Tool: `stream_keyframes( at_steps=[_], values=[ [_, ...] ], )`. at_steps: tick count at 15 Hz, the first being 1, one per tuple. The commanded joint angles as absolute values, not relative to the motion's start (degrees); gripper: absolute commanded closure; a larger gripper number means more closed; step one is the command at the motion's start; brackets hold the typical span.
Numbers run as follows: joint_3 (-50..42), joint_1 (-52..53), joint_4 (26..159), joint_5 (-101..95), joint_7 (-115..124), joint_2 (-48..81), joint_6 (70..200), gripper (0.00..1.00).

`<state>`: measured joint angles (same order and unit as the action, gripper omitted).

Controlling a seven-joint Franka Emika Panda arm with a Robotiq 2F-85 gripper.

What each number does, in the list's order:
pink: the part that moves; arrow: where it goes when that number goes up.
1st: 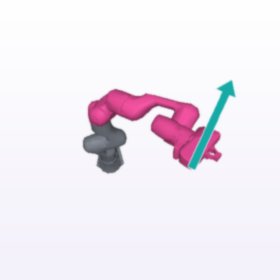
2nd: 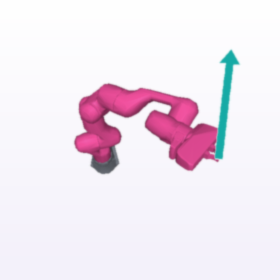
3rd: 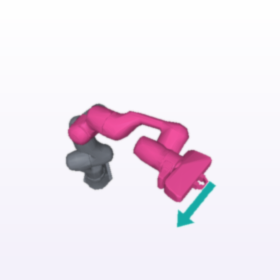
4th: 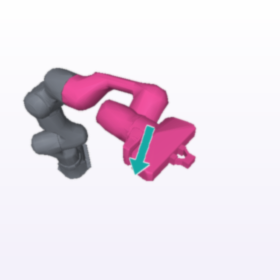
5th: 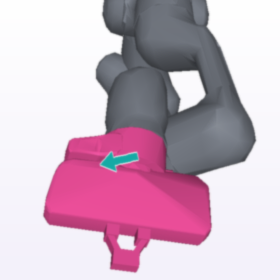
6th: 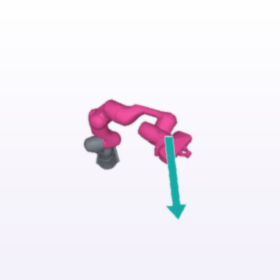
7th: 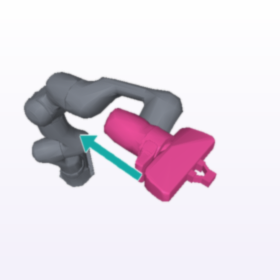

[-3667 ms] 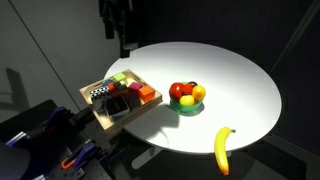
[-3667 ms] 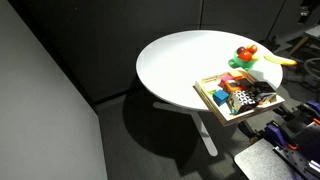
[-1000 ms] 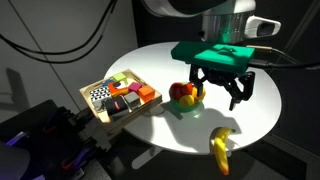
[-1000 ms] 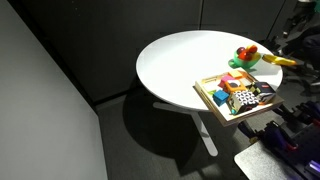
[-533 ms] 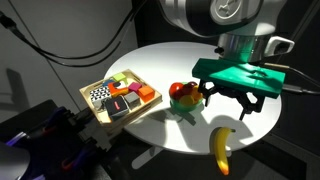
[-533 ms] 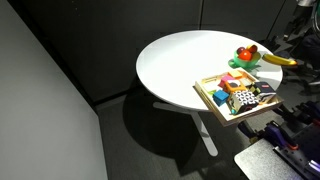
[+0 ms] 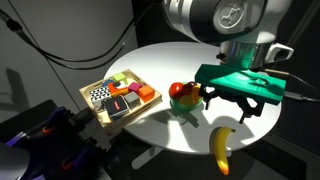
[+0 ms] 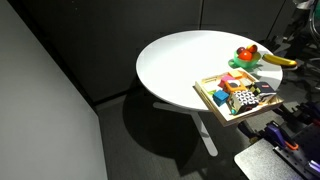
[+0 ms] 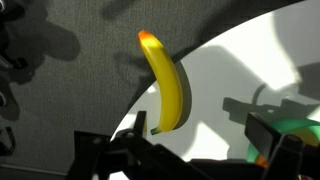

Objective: Put the toy banana on the tray

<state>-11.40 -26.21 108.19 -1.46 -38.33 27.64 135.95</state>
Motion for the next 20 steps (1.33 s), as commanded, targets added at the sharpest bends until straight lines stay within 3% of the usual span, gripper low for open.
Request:
stream_keyframes(
  at_steps=[1,20],
  values=[
    [-11.1,-26.5,108.0,-1.7,-38.2,27.7,135.8,0.00],
    [-10.6,-28.5,96.9,-2.3,-38.4,41.9,134.9,0.00]
  ],
)
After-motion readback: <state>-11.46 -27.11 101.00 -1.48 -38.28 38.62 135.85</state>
